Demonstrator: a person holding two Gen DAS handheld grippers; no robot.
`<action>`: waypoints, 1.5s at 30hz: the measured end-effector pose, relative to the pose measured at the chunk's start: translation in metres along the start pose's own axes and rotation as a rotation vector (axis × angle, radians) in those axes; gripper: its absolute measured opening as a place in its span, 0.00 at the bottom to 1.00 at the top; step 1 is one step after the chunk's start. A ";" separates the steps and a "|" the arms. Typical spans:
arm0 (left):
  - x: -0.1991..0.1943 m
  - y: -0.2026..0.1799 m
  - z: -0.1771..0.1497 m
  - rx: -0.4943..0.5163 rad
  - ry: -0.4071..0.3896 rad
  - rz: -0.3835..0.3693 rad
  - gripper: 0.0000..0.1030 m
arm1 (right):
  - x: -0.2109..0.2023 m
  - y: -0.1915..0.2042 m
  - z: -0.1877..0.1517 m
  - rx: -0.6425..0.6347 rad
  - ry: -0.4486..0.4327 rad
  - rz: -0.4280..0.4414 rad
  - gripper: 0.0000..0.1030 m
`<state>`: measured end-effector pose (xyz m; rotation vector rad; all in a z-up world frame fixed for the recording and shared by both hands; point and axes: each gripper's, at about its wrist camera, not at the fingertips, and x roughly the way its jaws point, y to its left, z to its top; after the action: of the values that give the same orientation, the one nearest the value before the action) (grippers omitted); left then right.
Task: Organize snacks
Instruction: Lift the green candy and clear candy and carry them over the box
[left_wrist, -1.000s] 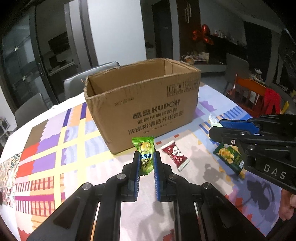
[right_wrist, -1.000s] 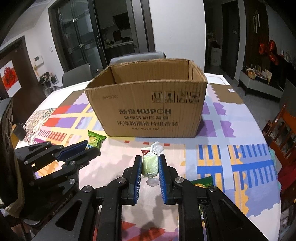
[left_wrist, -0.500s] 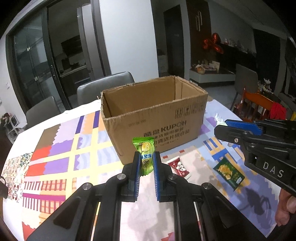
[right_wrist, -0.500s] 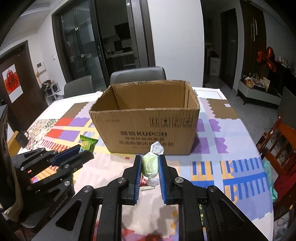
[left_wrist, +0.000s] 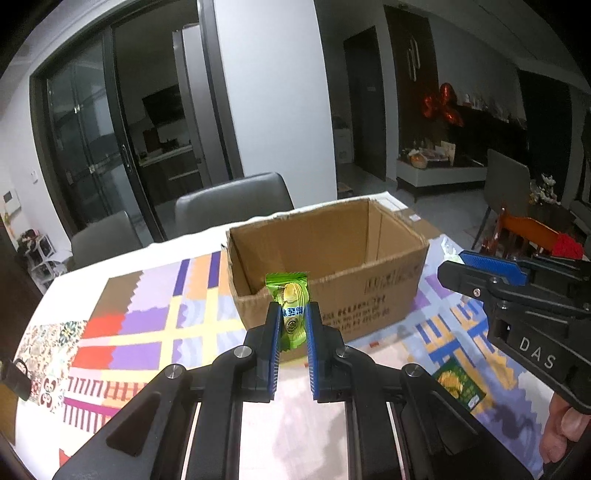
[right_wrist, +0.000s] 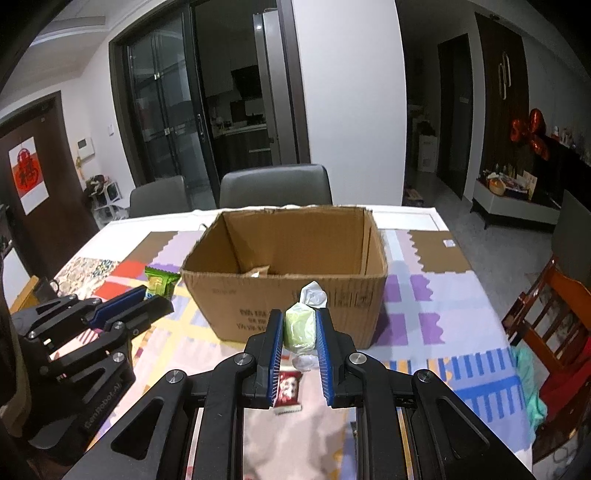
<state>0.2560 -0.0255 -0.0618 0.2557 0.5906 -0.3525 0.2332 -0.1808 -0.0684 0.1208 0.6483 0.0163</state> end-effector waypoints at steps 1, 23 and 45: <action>-0.001 0.000 0.002 -0.002 -0.006 0.006 0.14 | -0.001 -0.001 0.003 0.000 -0.006 -0.002 0.19; 0.016 0.012 0.038 -0.080 -0.064 0.081 0.14 | 0.002 -0.011 0.044 -0.012 -0.093 -0.053 0.19; 0.050 0.025 0.056 -0.124 -0.062 0.104 0.14 | 0.027 -0.007 0.072 -0.022 -0.119 -0.084 0.19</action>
<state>0.3325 -0.0337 -0.0430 0.1545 0.5335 -0.2220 0.2980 -0.1943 -0.0289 0.0727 0.5341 -0.0647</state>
